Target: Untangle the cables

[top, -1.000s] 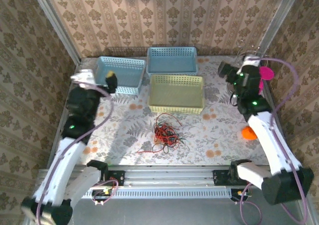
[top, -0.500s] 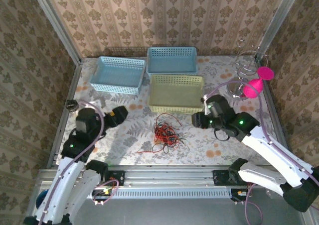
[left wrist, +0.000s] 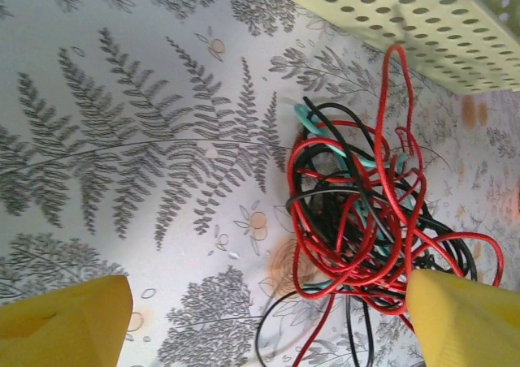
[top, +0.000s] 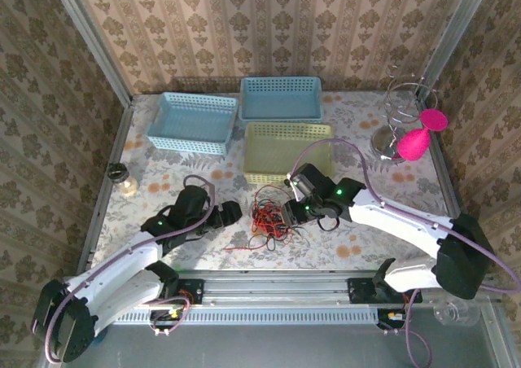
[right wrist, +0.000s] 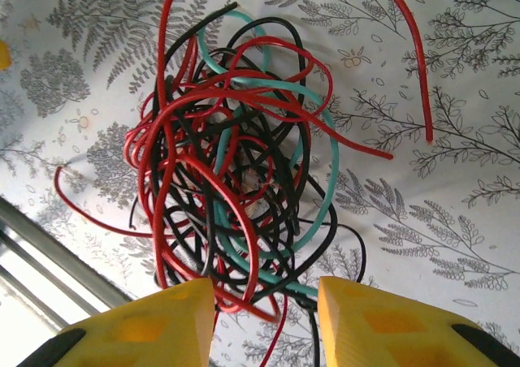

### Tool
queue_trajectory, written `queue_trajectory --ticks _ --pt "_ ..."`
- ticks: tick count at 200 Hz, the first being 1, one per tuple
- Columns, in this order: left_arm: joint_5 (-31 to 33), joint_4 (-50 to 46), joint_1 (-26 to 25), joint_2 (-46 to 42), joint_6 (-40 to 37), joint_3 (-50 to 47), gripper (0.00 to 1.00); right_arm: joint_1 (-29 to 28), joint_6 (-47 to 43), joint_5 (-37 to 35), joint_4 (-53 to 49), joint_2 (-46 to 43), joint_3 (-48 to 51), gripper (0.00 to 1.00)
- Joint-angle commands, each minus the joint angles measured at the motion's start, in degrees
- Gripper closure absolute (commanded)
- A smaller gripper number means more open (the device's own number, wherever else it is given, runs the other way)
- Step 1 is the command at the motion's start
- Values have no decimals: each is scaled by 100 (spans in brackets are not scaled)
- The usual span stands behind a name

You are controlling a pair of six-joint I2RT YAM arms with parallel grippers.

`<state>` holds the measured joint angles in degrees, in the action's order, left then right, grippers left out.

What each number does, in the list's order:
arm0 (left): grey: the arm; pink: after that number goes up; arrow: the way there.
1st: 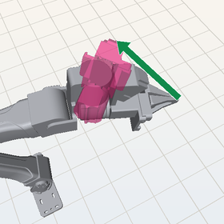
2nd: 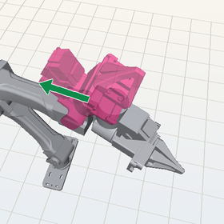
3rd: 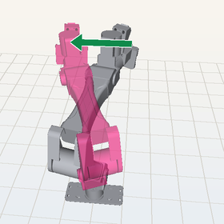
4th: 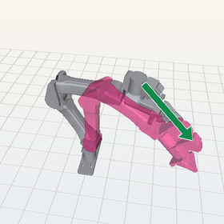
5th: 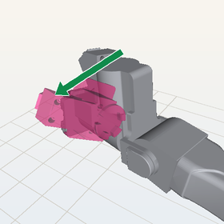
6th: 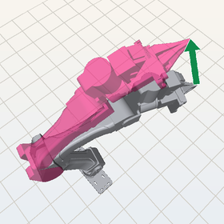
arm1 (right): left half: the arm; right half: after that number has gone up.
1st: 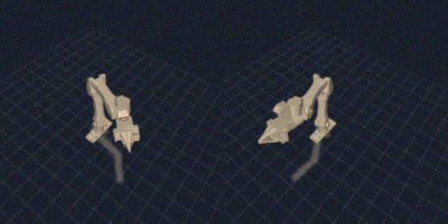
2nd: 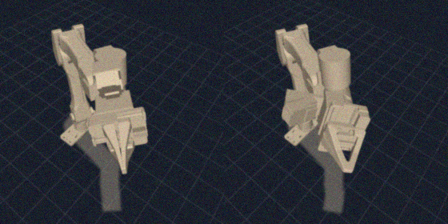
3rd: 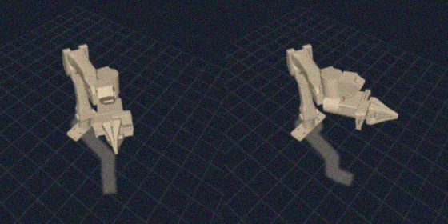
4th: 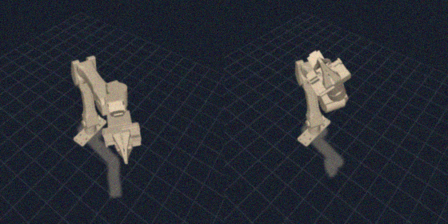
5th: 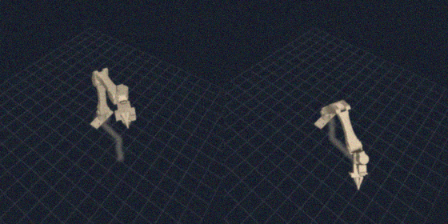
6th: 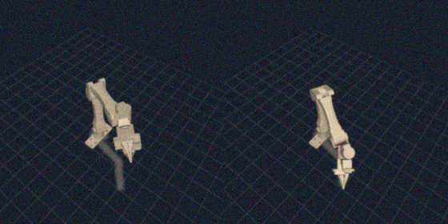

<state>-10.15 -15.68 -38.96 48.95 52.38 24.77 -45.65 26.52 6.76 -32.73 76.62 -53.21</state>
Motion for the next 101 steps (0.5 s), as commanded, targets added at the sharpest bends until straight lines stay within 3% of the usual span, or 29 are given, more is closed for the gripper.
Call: queue_trajectory --ticks 1,85,101 --pt "319 319 -117 8 251 -35 10 -21 -154 76 56 266 -157 61" --pt "478 129 -127 -36 202 93 7 -18 73 405 496 427 -40 68" --pt "458 118 -122 -65 211 87 7 -20 94 401 468 439 -52 74"
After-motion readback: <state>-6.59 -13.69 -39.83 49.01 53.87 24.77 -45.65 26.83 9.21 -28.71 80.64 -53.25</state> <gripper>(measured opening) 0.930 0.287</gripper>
